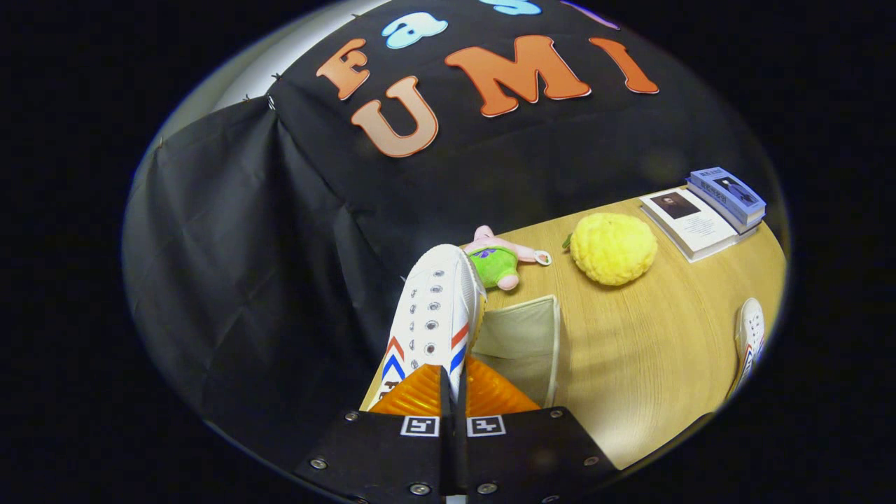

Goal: Open the storage box then place both shoes into the box .Put the left shoe in first, then the right shoe, with the right side of both shoes facing outward in a uniform manner.

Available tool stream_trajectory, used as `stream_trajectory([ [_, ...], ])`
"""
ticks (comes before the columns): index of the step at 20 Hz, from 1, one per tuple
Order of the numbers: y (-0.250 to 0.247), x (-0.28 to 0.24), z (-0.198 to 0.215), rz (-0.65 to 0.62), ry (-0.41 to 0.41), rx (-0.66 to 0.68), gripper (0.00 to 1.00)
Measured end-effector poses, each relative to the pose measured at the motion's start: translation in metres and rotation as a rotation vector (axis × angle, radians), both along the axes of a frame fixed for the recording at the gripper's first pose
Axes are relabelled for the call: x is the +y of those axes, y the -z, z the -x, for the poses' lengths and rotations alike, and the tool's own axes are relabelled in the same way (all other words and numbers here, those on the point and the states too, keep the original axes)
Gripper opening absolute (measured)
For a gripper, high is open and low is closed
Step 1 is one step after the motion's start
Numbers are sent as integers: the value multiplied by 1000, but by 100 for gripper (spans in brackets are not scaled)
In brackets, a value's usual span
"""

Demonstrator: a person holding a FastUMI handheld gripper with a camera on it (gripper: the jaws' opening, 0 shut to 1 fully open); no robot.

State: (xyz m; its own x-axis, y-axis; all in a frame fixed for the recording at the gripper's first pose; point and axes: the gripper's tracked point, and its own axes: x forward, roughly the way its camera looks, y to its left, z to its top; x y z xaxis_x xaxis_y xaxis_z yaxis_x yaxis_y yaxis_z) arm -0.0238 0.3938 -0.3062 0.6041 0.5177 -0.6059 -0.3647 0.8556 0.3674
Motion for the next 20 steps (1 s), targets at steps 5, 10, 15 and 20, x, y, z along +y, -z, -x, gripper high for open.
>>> stream_trajectory([
  [5,26,22,-1,54,16,10,0],
  [10,48,31,19,98,17,48,0],
  [15,56,35,37,141,-34,99,20],
  [20,21,16,23,103,-36,31,94],
])
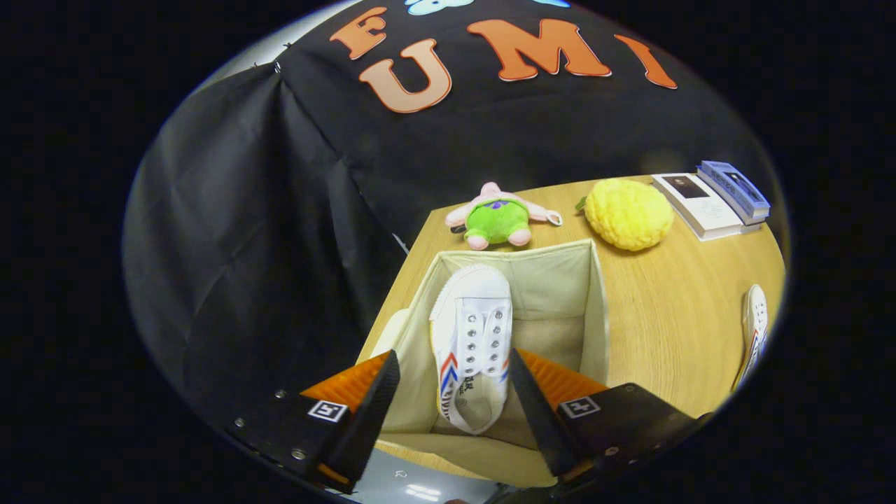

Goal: Open the storage box then place both shoes into the box .Put the left shoe in first, then the right shoe, with the right side of both shoes facing outward in a uniform manner.

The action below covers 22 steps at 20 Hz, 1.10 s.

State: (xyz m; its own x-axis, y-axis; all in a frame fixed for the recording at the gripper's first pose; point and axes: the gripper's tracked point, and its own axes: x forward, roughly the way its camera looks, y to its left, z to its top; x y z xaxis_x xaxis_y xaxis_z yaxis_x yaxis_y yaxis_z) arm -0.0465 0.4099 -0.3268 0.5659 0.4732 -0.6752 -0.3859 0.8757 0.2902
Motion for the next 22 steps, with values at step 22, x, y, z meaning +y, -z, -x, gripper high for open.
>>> stream_trajectory([
  [22,-19,-397,-93,292,423,-221,99],
])
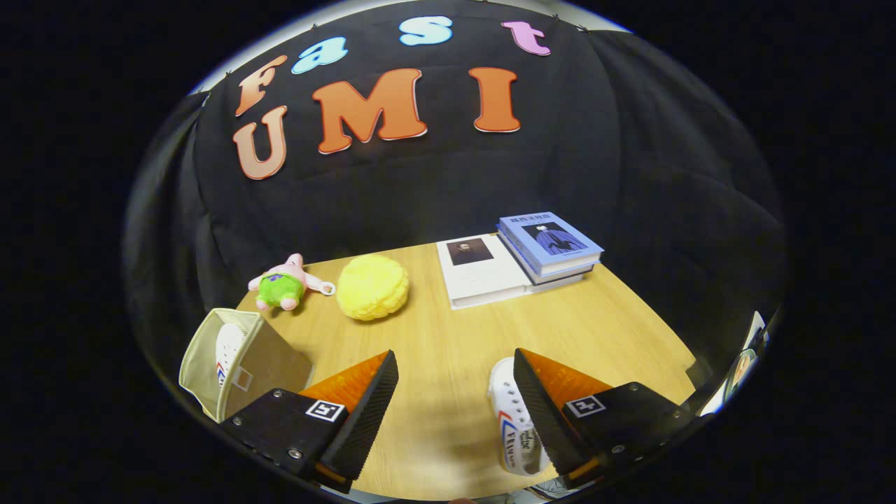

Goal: Open the storage box then place both shoes into the box .Put the left shoe in first, then the right shoe, with the right side of both shoes facing outward in a uniform manner.

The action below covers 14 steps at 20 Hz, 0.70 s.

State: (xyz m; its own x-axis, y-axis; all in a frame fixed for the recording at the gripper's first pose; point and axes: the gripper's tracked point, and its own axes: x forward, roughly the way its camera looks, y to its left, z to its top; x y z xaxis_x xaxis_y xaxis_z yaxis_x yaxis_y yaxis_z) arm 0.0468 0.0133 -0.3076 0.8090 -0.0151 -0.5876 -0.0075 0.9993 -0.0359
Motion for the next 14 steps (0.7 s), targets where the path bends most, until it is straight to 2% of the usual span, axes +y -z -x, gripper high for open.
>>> stream_trajectory([
  [4,20,-52,6,48,37,42,98],
  [6,41,-71,16,67,39,97,93],
  [11,96,-99,37,59,47,231,62],
  [13,113,-99,46,34,43,279,53],
  [14,120,-102,48,35,46,297,52],
])
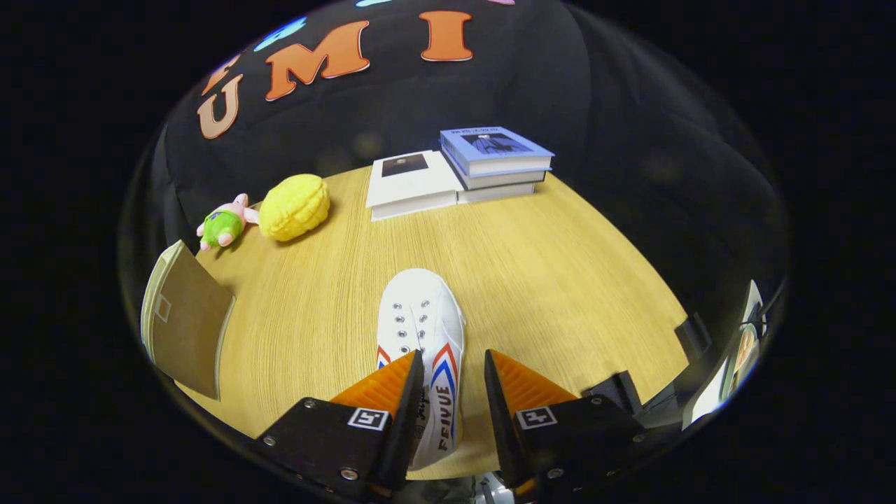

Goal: Open the storage box then place both shoes into the box .Put the left shoe in first, then the right shoe, with the right side of both shoes facing outward in a uniform manner.

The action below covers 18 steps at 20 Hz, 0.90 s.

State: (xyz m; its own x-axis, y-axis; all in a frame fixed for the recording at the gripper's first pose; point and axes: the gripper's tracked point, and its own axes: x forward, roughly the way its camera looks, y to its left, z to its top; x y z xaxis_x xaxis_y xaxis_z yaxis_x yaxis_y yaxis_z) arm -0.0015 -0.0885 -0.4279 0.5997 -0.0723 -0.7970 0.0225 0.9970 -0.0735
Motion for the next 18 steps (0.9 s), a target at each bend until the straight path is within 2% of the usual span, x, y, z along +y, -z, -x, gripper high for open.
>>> stream_trajectory([
  [5,37,5,16,-63,-4,107,51],
  [9,42,5,16,-110,17,139,47],
  [10,43,9,17,-127,-2,155,49],
  [13,39,5,14,-128,9,131,29],
  [14,37,2,15,-144,37,119,24],
  [15,40,1,13,-172,79,112,13],
  [17,39,2,13,-208,130,106,2],
  [18,36,3,14,-210,133,102,1],
])
